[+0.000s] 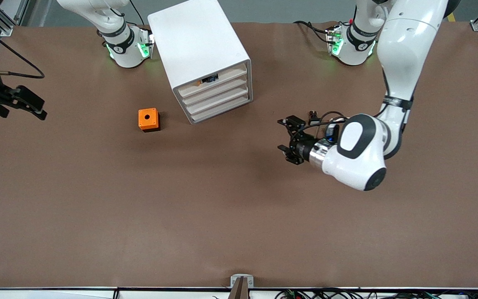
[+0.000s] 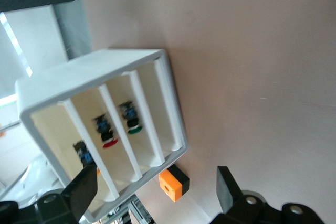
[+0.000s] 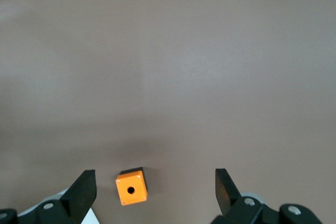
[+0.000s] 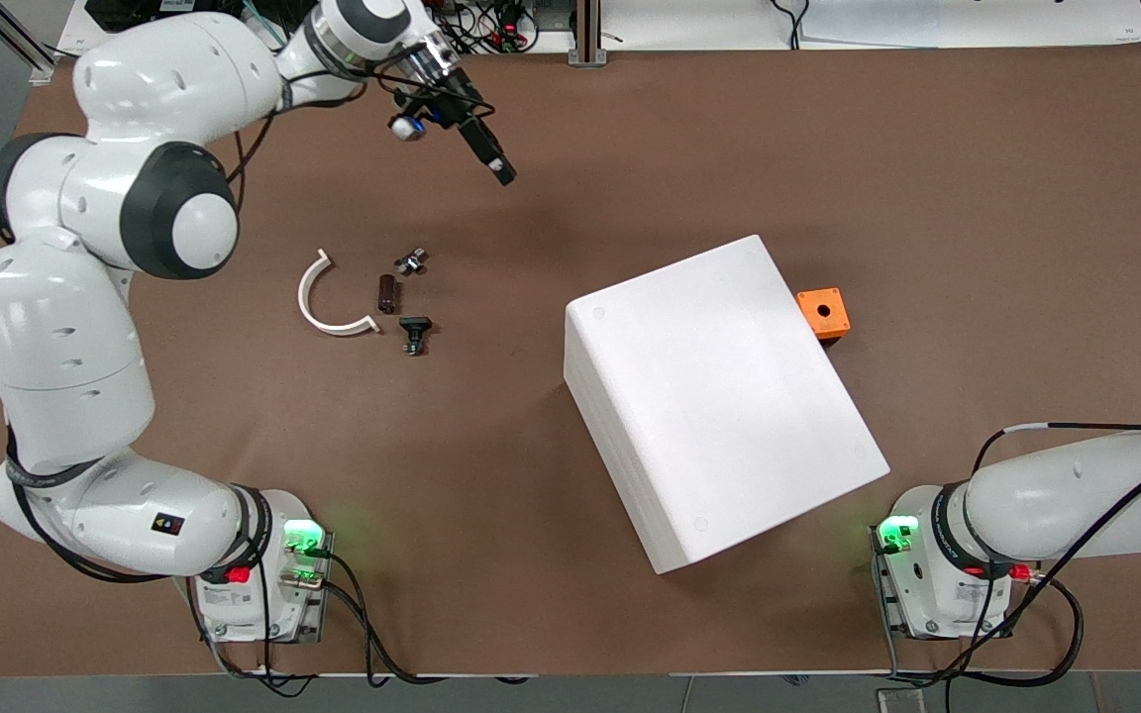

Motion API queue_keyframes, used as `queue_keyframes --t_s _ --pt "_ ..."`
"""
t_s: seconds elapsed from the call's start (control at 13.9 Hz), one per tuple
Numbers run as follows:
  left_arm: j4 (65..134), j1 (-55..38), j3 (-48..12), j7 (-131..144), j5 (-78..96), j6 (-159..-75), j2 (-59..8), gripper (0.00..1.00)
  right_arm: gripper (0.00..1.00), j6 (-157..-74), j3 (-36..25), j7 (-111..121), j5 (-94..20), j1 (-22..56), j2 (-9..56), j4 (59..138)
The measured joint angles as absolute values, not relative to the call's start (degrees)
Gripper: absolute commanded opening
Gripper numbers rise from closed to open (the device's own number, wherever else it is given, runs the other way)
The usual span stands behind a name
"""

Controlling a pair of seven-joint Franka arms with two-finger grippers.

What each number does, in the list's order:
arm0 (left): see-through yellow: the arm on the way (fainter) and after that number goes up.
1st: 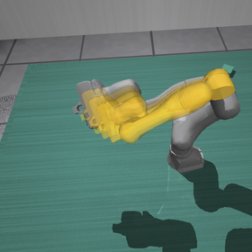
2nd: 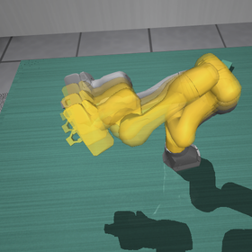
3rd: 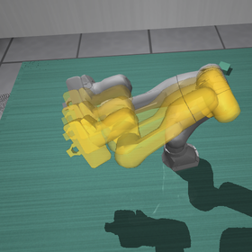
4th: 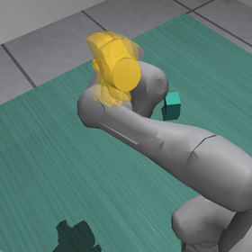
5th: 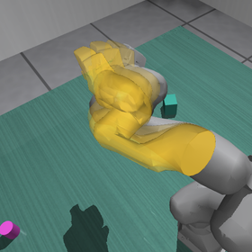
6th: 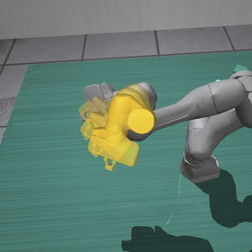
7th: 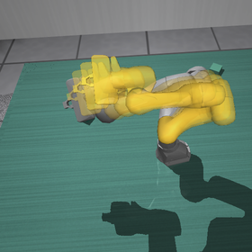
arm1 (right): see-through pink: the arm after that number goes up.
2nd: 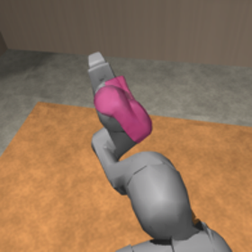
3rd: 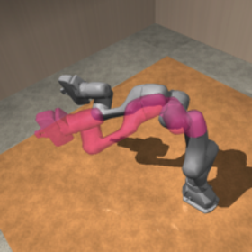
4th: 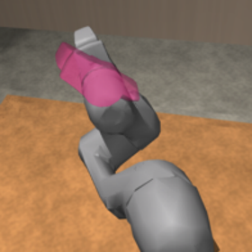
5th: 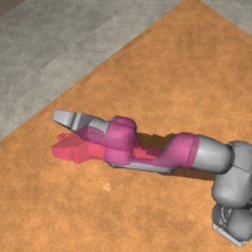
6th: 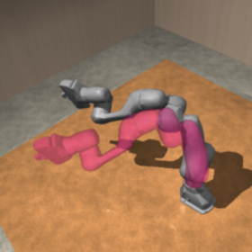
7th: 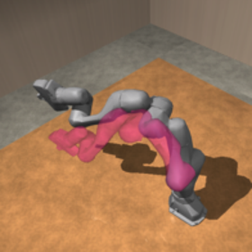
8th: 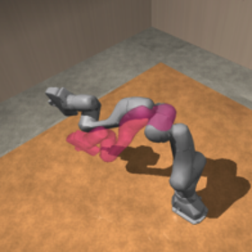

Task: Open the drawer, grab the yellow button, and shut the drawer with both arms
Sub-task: 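Grasp the drawer handle with the left gripper while the right gripper approaches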

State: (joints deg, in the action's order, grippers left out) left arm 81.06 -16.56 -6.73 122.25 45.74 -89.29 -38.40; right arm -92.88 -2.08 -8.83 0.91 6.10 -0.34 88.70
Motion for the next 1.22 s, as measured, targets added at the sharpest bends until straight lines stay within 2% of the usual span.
queue_keyframes --t_s 0.29,0.36,0.5,0.65,0.72,1.22 --pt "81.0 -22.0 -6.8 129.8 52.5 -89.4 -39.8 1.00 1.00 -93.7 -1.9 -21.6 1.0 12.5 1.3 88.3" --pt "81.0 -23.3 -6.8 131.8 53.0 -89.4 -40.0 0.81 1.00 -93.7 -1.8 -24.8 1.0 13.8 1.7 88.0" --pt "81.0 -25.7 -6.8 136.4 53.3 -89.4 -40.3 0.57 1.00 -93.5 -1.8 -30.0 1.0 15.8 2.3 87.9" --pt "81.0 -27.8 -6.8 138.9 53.3 -89.4 -40.6 0.53 1.00 -93.3 -1.8 -34.1 0.9 16.9 2.6 87.9" --pt "81.0 -28.7 -6.8 139.4 53.4 -89.4 -40.6 0.43 1.00 -93.2 -1.8 -36.8 0.9 17.6 2.7 87.9" --pt "80.8 -32.0 -7.4 139.8 54.2 -88.2 -40.6 0.39 1.00 -93.1 -1.8 -51.7 0.9 22.6 5.4 87.8"
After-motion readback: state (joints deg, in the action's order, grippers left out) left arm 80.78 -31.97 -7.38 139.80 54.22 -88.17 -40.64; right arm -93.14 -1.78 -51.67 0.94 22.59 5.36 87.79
